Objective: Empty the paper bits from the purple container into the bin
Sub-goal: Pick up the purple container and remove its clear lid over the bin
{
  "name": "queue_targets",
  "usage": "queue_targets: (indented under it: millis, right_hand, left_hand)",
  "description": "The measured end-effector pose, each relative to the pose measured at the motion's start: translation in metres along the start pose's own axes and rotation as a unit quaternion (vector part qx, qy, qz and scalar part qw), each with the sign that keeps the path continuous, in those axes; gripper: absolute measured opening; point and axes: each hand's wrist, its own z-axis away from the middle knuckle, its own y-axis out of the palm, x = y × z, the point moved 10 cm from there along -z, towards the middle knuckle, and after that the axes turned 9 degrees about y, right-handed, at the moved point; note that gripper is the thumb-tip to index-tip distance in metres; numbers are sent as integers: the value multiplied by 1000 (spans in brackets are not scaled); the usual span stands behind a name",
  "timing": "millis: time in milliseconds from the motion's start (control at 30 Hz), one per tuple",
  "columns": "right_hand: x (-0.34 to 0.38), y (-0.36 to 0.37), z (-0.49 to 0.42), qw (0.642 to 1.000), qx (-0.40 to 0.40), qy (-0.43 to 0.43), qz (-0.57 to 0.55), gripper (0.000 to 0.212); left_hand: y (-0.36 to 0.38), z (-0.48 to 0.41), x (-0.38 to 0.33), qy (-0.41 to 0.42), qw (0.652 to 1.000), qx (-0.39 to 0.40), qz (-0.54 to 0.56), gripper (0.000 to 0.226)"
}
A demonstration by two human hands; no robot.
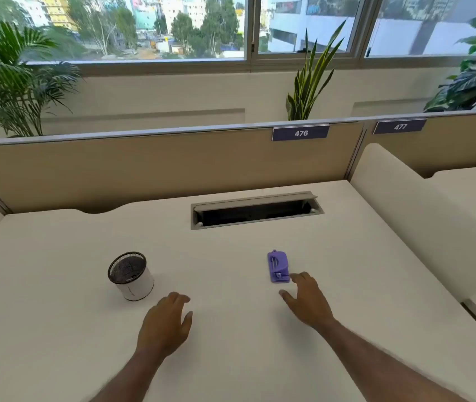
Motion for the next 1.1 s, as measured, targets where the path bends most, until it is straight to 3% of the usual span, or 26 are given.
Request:
queue_targets:
  millis: [233, 367, 833, 1000, 1100]
  right_hand:
    - [-3, -1, -46, 983, 4, 115, -141, 68]
    - [1, 3, -65, 978, 6, 125, -167, 54]
    - [4, 13, -69, 955, 18, 130, -267, 39]
    - [29, 26, -42, 936, 58, 110, -328, 36]
    - [53, 35, -21, 924, 81, 82, -364, 37]
  left_hand:
    - [15, -14, -7, -15, 996, 2, 92, 24]
    - [18, -13, -5, -26, 991, -13, 129, 19]
    - [18, -16, 4, -62, 981, -24, 184, 14]
    - [17, -22, -3, -96, 956, -51, 274, 11]
    - [22, -25, -7, -136, 902, -75, 403, 13]
